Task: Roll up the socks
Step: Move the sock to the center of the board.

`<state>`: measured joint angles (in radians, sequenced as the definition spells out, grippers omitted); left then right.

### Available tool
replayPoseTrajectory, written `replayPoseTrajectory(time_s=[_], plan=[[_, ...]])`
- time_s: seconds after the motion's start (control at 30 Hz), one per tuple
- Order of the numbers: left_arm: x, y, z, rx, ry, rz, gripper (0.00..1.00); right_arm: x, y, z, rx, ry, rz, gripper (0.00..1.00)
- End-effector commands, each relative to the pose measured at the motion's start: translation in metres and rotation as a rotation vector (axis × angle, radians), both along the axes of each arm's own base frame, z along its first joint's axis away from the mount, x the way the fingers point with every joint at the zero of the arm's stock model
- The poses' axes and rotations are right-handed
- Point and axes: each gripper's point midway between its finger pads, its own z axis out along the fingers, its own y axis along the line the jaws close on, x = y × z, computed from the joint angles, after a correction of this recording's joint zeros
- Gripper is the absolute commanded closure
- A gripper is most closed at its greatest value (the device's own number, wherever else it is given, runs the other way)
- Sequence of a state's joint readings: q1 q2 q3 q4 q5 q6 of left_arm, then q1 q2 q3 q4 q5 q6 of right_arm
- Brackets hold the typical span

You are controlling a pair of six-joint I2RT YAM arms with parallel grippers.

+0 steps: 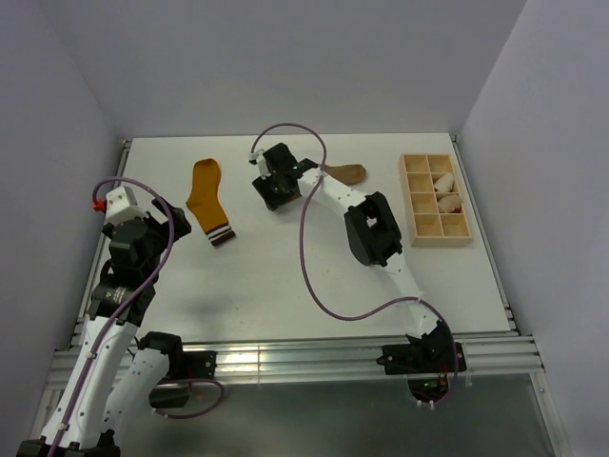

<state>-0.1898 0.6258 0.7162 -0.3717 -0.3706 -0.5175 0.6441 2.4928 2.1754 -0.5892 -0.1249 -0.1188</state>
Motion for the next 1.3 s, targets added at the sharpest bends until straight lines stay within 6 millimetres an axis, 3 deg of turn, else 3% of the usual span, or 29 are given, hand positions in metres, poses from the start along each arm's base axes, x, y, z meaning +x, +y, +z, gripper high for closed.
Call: replayPoseTrajectory(time_s=[0.0,0.1,0.17,0.2,0.27,0.3,0.37,0.43,0.47,0.57,0.6,0.77,0.97,1.1,1.17,1.2,1.27], plan=[[0.001,-0.002,0.001,-0.001,-0.009,-0.008,0.01,0.000,0.009,0.003,0.017,0.010,-0.007,0.44],[0.001,-0.002,0.001,0.000,-0.007,-0.010,0.01,-0.007,0.001,-0.010,-0.014,0.047,-0.028,0.52],[0.001,-0.002,0.001,0.001,-0.008,-0.012,0.01,-0.013,-0.002,-0.005,-0.018,0.041,-0.036,0.55],[0.001,-0.003,0.001,-0.001,-0.010,-0.013,0.01,-0.025,-0.009,-0.019,-0.046,0.074,-0.034,0.56],[0.001,-0.003,0.001,-0.001,-0.011,-0.016,0.01,-0.032,-0.013,-0.008,-0.041,0.057,-0.041,0.57],[0.001,-0.004,0.001,-0.002,-0.012,-0.020,0.01,-0.047,-0.022,-0.021,-0.079,0.083,-0.044,0.58],[0.002,-0.005,0.001,-0.007,-0.014,-0.027,0.01,-0.059,-0.025,-0.013,-0.077,0.084,-0.043,0.60],[0.002,-0.009,0.001,-0.019,-0.016,-0.041,0.01,-0.080,-0.033,-0.025,-0.113,0.110,-0.039,0.60],[0.003,-0.010,0.001,-0.023,-0.017,-0.048,0.01,-0.083,-0.031,-0.016,-0.104,0.092,-0.040,0.60],[0.005,-0.020,-0.003,-0.059,-0.001,-0.085,0.01,-0.118,-0.038,-0.035,-0.142,0.135,-0.022,0.59],[0.006,-0.023,-0.004,-0.073,0.008,-0.095,0.01,-0.123,-0.036,-0.029,-0.127,0.129,-0.016,0.59],[0.016,-0.049,-0.028,-0.233,0.094,-0.148,0.01,-0.159,-0.033,-0.033,-0.088,0.172,-0.017,0.58],[0.040,-0.060,-0.072,-0.356,0.191,-0.089,0.02,-0.173,-0.038,-0.029,-0.032,0.176,-0.040,0.53],[0.070,-0.061,-0.104,-0.367,0.255,-0.029,0.01,-0.179,-0.034,-0.025,0.012,0.184,-0.029,0.53],[0.085,-0.064,-0.104,-0.372,0.253,-0.028,0.01,-0.180,-0.033,-0.024,0.023,0.183,-0.023,0.52],[0.092,-0.064,-0.118,-0.373,0.289,-0.006,0.01,-0.182,-0.033,-0.026,0.024,0.189,-0.019,0.52],[0.110,-0.067,-0.115,-0.374,0.280,-0.006,0.01,-0.183,-0.034,-0.028,0.020,0.194,-0.019,0.52]])
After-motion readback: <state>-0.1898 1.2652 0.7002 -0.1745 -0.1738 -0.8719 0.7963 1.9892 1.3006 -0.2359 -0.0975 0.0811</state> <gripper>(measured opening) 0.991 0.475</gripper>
